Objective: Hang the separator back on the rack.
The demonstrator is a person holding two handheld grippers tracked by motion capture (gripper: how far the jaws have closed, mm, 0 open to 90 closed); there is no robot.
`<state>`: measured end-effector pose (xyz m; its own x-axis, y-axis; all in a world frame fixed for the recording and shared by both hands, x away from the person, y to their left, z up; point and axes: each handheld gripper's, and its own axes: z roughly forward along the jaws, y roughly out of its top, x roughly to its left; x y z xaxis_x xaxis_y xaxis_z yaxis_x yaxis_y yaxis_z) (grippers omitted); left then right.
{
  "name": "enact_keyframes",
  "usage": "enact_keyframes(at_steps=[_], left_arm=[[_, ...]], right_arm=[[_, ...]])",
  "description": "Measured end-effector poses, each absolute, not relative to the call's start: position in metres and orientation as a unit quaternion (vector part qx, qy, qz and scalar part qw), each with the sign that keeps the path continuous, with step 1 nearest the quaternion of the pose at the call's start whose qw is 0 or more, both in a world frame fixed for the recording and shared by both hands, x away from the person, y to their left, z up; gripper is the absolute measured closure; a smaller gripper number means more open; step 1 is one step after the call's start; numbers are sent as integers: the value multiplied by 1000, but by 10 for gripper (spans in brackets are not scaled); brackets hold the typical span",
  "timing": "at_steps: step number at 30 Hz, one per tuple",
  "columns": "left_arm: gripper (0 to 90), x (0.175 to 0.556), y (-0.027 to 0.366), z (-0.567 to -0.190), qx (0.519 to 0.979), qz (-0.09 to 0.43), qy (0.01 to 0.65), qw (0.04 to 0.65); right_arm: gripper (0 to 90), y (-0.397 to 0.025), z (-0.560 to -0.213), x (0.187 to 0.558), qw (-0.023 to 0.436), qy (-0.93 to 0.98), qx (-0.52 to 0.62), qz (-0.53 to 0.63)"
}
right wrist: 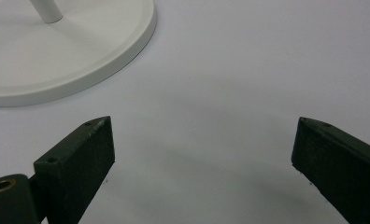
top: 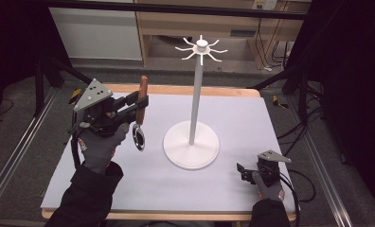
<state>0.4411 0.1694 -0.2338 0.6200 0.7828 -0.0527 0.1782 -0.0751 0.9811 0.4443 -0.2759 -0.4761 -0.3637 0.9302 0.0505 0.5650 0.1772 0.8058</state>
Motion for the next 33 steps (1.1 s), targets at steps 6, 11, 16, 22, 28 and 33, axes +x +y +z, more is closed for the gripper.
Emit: enact_keyframes(at_steps=[6,11,16,22,28,33], left_arm=[[684,442,162,-229,685,258,343,589],[684,443,156,-227,685,257,340,591],[684,443,152,-220,685,259,333,594],[684,443,149,-217,683,260,330,597],[684,443,143,-209,682,262,324,601],[685,444,138,-205,684,263,320,601]], right_arm=[[64,-276,-476,444,236,730,512,386],[64,-276,-476,444,236,730,512,387],[64,-276,-476,444,236,730,511,388],[63,-277,-476,444,240,729,511,388],[63,-276,-476,445,239,730,510,387],[63,-277,-476,445,240,730,510,387]])
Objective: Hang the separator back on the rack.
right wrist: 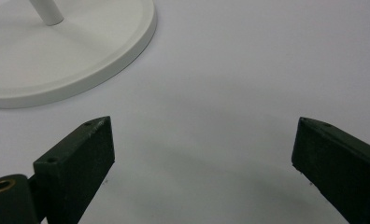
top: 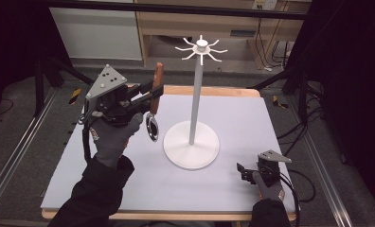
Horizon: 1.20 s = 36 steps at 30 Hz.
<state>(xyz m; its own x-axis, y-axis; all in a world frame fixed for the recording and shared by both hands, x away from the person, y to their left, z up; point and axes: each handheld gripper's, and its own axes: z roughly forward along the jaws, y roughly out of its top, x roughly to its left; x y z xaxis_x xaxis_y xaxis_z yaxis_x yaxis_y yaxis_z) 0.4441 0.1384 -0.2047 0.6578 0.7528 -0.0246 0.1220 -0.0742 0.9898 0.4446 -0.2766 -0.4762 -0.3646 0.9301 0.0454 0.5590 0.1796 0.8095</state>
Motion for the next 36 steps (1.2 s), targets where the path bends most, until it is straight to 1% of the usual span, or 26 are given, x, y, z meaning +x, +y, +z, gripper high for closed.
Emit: enact_keyframes(at_steps=[16,36], left_arm=[[685,450,124,-189,686,266,309,603],[685,461,110,-184,690,261,308,601]], right_arm=[[62,-277,-476,445,239,729,510,388],[62,-277,-476,445,238,729,510,390]])
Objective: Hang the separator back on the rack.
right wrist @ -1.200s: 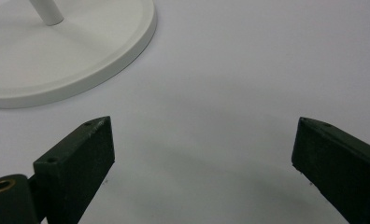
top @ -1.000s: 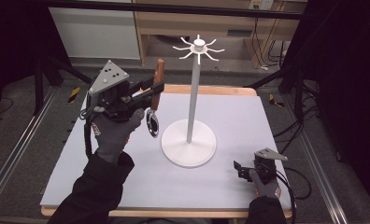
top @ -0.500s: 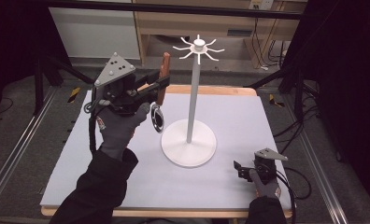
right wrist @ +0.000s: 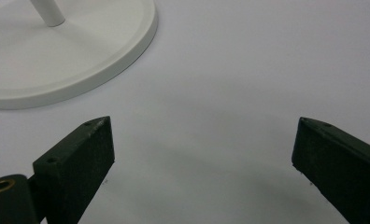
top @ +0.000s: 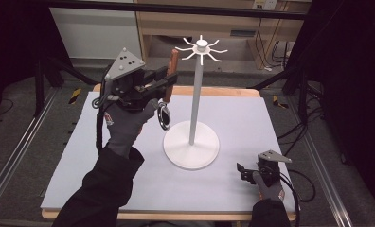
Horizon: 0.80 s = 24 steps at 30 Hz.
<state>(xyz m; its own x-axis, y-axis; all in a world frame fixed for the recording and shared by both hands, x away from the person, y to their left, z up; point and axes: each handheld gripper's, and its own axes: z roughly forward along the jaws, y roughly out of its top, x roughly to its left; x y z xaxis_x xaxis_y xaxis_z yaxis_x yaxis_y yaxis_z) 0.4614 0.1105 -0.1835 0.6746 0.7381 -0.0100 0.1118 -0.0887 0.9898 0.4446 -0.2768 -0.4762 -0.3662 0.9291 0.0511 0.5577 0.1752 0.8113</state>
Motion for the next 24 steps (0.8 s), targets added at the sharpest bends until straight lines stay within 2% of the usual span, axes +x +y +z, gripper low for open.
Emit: enact_keyframes(at_steps=[24], left_arm=[[685,467,97,-185,695,262,307,595]], right_arm=[[62,-277,-475,444,234,726,515,392]])
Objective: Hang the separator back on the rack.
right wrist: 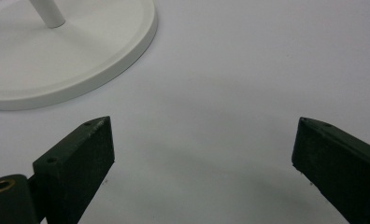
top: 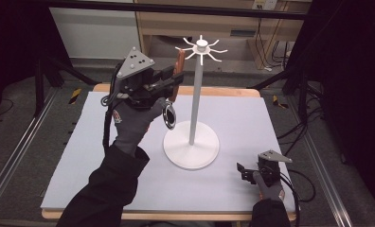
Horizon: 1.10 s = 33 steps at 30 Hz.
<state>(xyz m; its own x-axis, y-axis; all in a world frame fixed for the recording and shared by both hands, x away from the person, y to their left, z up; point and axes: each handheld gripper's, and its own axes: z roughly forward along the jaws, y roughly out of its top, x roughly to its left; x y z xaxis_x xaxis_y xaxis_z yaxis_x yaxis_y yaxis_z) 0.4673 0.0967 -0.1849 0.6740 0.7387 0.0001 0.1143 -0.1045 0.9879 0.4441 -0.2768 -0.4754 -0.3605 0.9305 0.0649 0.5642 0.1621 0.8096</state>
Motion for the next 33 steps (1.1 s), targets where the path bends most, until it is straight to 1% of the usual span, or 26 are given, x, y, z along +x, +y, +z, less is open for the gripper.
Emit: enact_keyframes(at_steps=[4,33], left_arm=[[685,470,94,-185,696,268,305,592],[684,480,84,-196,698,260,314,589]], right_arm=[[62,-277,-475,444,232,725,515,393],[61,-277,-475,444,233,725,515,394]])
